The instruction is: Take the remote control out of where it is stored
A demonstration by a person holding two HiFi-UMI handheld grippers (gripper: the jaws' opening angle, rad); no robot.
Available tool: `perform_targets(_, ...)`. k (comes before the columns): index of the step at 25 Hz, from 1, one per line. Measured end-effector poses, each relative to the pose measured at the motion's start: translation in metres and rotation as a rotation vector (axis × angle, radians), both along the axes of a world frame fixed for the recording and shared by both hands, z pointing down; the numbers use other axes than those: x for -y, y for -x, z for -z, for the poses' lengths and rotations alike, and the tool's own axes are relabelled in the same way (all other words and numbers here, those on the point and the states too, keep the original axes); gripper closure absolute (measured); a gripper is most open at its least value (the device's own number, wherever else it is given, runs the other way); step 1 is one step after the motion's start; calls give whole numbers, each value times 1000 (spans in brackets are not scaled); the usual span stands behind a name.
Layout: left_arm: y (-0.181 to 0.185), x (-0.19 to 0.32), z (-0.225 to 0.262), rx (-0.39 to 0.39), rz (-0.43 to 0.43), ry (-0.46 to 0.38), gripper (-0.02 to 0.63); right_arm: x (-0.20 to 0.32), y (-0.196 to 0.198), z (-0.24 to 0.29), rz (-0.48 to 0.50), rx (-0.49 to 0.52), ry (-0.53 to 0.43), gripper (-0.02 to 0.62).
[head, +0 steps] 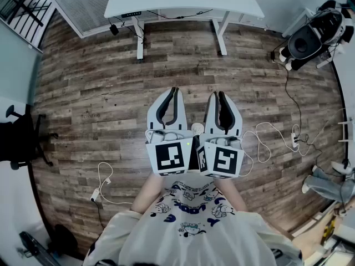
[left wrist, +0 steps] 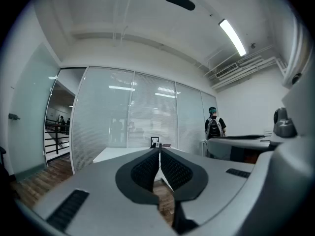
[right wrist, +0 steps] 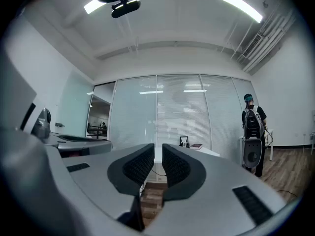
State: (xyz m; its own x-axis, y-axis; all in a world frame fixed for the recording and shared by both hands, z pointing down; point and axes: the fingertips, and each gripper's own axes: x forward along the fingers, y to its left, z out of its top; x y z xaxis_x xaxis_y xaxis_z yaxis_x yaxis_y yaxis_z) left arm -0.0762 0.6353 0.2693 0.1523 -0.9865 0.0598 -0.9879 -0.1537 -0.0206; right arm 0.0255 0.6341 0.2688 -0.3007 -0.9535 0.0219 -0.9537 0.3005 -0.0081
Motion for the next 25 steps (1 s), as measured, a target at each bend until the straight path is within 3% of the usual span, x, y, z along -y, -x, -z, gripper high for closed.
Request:
perform_targets(15,-10,35,-5,-1,22,10,580,37,-16,-6,-11,28,23,528)
perform_targets(25,-33,103,-15,0,47,29,580,109,-41,-18,13,33,43,528)
